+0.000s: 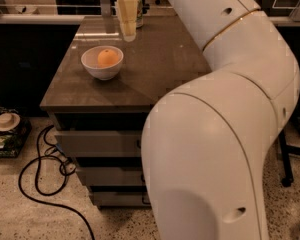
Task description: Pick orange from white bowl and place on counter
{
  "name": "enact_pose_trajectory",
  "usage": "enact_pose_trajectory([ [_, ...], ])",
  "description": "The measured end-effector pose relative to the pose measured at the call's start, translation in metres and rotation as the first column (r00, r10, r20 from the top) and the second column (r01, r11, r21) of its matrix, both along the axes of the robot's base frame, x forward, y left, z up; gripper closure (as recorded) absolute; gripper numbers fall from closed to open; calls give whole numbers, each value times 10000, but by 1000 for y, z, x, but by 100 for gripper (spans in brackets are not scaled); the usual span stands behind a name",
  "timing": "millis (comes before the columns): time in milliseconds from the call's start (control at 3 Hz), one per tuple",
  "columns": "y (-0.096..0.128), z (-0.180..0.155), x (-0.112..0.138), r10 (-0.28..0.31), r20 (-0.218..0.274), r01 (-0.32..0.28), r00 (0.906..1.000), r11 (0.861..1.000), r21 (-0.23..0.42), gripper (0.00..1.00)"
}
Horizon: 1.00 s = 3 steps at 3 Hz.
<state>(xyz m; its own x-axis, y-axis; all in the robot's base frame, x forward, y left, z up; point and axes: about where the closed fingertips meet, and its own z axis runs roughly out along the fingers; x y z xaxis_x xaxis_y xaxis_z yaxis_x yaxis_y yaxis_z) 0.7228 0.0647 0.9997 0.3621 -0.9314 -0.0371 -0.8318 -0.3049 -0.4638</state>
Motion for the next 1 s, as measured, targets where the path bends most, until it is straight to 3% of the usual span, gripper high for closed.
enact_pose_trajectory([
  [333, -1, -1, 13, 73, 62, -73, 10000, 10000, -13, 0],
  [667, 5, -8, 14, 193, -261, -188, 9995, 9996, 217, 0],
  [1000, 29, -19, 19, 477, -475, -446, 9977, 9969, 648, 0],
])
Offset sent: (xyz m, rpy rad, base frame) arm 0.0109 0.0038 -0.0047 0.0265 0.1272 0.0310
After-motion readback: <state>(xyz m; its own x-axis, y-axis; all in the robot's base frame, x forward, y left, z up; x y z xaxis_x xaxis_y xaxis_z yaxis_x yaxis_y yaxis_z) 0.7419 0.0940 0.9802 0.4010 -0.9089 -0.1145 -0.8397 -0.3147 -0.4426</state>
